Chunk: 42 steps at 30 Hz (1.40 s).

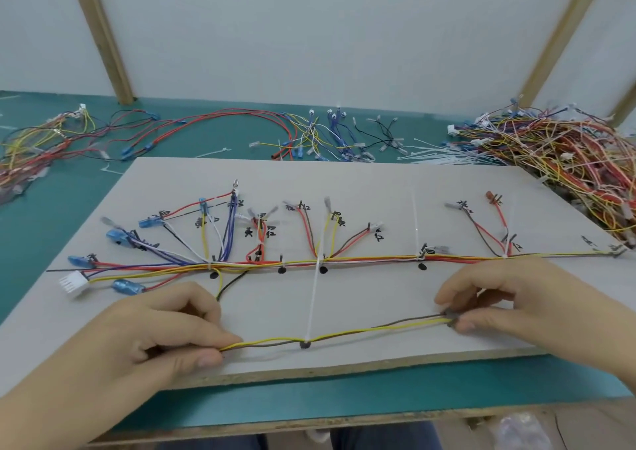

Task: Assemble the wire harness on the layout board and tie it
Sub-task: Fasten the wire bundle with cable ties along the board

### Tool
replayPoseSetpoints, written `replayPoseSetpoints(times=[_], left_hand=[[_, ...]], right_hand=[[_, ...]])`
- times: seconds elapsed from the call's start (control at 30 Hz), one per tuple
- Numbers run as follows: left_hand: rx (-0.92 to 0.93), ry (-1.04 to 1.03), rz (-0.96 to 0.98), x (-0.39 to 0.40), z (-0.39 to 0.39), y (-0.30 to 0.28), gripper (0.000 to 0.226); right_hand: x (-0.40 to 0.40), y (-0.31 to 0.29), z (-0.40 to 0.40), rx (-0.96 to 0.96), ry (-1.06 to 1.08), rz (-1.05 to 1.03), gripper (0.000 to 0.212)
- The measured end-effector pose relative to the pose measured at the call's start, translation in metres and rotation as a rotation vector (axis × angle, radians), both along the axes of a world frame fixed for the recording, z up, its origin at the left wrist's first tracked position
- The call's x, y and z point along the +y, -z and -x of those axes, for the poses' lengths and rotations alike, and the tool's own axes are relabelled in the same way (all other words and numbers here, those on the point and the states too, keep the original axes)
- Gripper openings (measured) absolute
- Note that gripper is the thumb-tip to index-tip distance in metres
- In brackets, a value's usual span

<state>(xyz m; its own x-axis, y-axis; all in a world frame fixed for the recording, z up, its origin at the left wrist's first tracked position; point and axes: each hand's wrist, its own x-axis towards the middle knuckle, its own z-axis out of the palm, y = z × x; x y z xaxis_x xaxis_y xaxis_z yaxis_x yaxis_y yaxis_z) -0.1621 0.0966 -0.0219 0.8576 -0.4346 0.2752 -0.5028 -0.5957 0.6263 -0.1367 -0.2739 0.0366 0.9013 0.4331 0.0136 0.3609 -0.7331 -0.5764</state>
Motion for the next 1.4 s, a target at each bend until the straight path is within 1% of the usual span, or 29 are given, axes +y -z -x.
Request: replayPoseSetpoints(times=[0.03, 0.1, 0.17, 0.23, 0.27, 0.3, 0.33, 0.37, 0.43, 0.5, 0.57, 0.6, 0.63, 0.67, 0.73, 0.77, 0.8, 0.87, 0.93, 0.97, 1.0, 1.07, 1.17, 1.2, 1.23, 1.3, 1.33, 1.4], left_hand=[[0.037, -0.004, 0.05, 0.001, 0.002, 0.001, 0.035], [0.02, -0.012, 0.043, 0.003, 0.001, 0.005, 0.039], [-0.033, -0.012, 0.011, -0.001, 0.0, -0.003, 0.036], [-0.098, 0.02, -0.052, -0.006, 0.0, -0.014, 0.034], [-0.103, 0.027, -0.067, -0.008, 0.001, -0.018, 0.033], [-0.116, 0.009, -0.065, -0.01, 0.002, -0.019, 0.03], [-0.129, -0.011, -0.052, -0.011, 0.002, -0.019, 0.024], [-0.152, -0.041, -0.021, -0.012, 0.004, -0.017, 0.019], [-0.246, -0.155, 0.035, -0.01, 0.005, -0.013, 0.021], [-0.351, -0.324, 0.064, 0.004, 0.002, -0.016, 0.027], [-0.325, -0.453, 0.119, 0.028, -0.003, -0.024, 0.026], [-0.315, -0.505, 0.075, 0.042, -0.007, -0.025, 0.023], [-0.293, -0.55, -0.015, 0.056, -0.01, -0.024, 0.023], [-0.248, -0.576, -0.108, 0.069, -0.012, -0.022, 0.03], [-0.173, -0.565, -0.277, 0.089, -0.017, -0.019, 0.061], [-0.131, -0.553, -0.342, 0.094, -0.018, -0.023, 0.072], [-0.078, -0.533, -0.386, 0.096, -0.018, -0.03, 0.07], [-0.006, -0.488, -0.403, 0.099, -0.019, -0.04, 0.045], [0.087, -0.472, -0.425, 0.095, -0.024, -0.048, 0.028], [0.131, -0.468, -0.489, 0.092, -0.026, -0.05, 0.023], [0.164, -0.467, -0.543, 0.089, -0.028, -0.051, 0.024], [0.201, -0.484, -0.574, 0.082, -0.028, -0.053, 0.028], [0.206, -0.506, -0.567, 0.074, -0.029, -0.054, 0.035], [0.201, -0.508, -0.588, 0.07, -0.029, -0.053, 0.038], [0.194, -0.521, -0.609, 0.066, -0.03, -0.051, 0.041], [0.125, -0.559, -0.673, 0.055, -0.03, -0.042, 0.043], [0.071, -0.587, -0.708, 0.049, -0.028, -0.038, 0.041], [-0.061, -0.599, -0.736, 0.043, -0.024, -0.035, 0.03]], right_hand=[[0.0, 0.0, 0.0, -0.011, -0.004, 0.013, 0.045], [0.0, -0.001, 0.0, -0.036, -0.02, 0.048, 0.045], [-0.001, -0.001, -0.001, -0.051, -0.045, 0.075, 0.042], [-0.002, 0.0, -0.002, -0.046, -0.079, 0.083, 0.033], [-0.003, 0.001, -0.002, -0.041, -0.096, 0.083, 0.027], [-0.003, 0.003, -0.003, -0.043, -0.105, 0.083, 0.027], [-0.004, 0.004, -0.003, -0.063, -0.102, 0.075, 0.031], [-0.003, 0.005, -0.004, -0.089, -0.093, 0.054, 0.037], [0.003, 0.006, -0.004, -0.173, -0.091, 0.005, 0.042], [0.015, 0.005, -0.006, -0.246, -0.123, -0.018, 0.037], [0.027, 0.002, -0.01, -0.272, -0.179, -0.036, 0.032], [0.031, 0.001, -0.013, -0.273, -0.208, -0.05, 0.03], [0.036, -0.001, -0.016, -0.264, -0.231, -0.067, 0.029], [0.039, -0.004, -0.018, -0.248, -0.247, -0.082, 0.026], [0.048, -0.012, -0.025, -0.217, -0.271, -0.112, 0.024], [0.053, -0.017, -0.029, -0.201, -0.296, -0.124, 0.023], [0.058, -0.022, -0.034, -0.19, -0.323, -0.129, 0.02], [0.07, -0.033, -0.042, -0.195, -0.356, -0.137, 0.014], [0.082, -0.042, -0.051, -0.201, -0.379, -0.144, 0.015], [0.088, -0.045, -0.056, -0.191, -0.396, -0.142, 0.016], [0.094, -0.047, -0.061, -0.169, -0.416, -0.146, 0.015], [0.105, -0.044, -0.071, -0.118, -0.442, -0.191, 0.014], [0.118, -0.025, -0.086, -0.06, -0.331, -0.36, 0.027], [0.119, -0.016, -0.089, -0.059, -0.283, -0.367, 0.028], [0.118, -0.007, -0.09, -0.102, -0.26, -0.33, 0.028], [0.115, 0.002, -0.09, -0.226, -0.293, -0.234, 0.019], [0.114, 0.003, -0.089, -0.266, -0.323, -0.197, 0.014], [0.111, 0.003, -0.087, -0.286, -0.371, -0.132, 0.013]])
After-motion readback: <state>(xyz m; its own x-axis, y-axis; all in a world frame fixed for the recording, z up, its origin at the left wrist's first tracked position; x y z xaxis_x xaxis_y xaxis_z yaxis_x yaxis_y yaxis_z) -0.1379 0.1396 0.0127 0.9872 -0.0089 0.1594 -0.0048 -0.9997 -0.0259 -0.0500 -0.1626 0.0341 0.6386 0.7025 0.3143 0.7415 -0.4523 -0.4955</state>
